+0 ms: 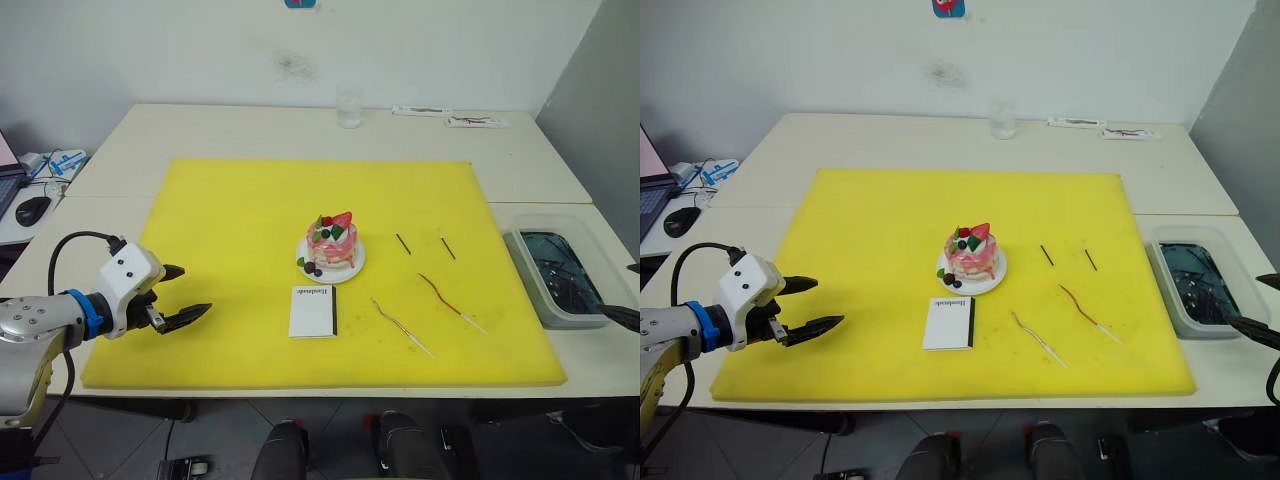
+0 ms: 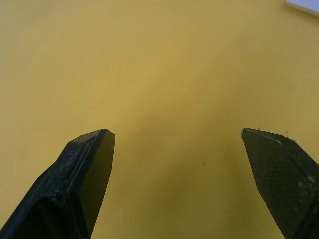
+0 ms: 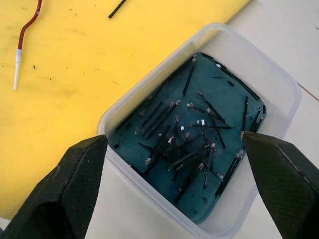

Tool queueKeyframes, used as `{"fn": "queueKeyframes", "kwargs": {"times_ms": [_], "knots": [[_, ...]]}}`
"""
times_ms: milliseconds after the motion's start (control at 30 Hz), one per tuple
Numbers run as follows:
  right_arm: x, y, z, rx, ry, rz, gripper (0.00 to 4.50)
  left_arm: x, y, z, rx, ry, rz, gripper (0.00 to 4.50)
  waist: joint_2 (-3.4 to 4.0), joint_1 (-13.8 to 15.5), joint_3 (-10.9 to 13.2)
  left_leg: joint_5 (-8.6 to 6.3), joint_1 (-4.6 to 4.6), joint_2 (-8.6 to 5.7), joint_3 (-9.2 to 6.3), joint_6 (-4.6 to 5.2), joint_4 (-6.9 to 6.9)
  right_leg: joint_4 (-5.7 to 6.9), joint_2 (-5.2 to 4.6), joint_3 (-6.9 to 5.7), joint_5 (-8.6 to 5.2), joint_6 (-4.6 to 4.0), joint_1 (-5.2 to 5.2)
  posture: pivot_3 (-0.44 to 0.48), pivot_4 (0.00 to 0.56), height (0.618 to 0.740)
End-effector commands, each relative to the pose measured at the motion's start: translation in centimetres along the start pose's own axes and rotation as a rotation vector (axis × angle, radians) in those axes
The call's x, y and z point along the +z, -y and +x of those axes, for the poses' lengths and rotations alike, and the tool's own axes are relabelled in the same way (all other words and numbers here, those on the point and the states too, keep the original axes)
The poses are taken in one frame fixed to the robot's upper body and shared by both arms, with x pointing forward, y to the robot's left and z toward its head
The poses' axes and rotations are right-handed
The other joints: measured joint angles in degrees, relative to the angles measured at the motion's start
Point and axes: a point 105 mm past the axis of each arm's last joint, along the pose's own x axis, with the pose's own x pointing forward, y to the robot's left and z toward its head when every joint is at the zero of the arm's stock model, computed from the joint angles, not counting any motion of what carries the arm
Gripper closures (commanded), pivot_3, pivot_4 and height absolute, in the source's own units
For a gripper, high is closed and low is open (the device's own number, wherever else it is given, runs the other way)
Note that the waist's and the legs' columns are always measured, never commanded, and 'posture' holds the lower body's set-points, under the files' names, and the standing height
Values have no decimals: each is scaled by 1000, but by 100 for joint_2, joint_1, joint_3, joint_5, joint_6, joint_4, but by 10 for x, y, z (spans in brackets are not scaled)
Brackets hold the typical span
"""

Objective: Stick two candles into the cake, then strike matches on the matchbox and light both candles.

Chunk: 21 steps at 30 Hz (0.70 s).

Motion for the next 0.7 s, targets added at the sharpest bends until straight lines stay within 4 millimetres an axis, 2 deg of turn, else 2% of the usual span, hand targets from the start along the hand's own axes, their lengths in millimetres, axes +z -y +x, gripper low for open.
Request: {"fn": "queueKeyframes", "kwargs": {"times_ms": [33, 267, 700], "knots": [[10, 8, -5, -22, 8, -44, 40, 6, -9, -8, 35, 21, 6, 0, 0, -1, 0, 0, 0, 0, 0, 0, 0, 0, 0, 0, 0, 0, 0, 0, 150, 740], [9, 7, -3, -14, 8, -52, 40, -2, -13, -11, 48, 14, -30, 0, 1, -6, 0, 0, 3, 0, 2, 0, 0, 2, 0, 1, 0, 0, 1, 0, 150, 740], [8, 6, -1, -15, 18, -53, 40, 2, -18, -18, 10, 65, -12, 0, 2, -5, -1, 0, 6, 0, 2, 0, 2, 6, 0, 1, 1, 0, 3, 0, 150, 740]]}}
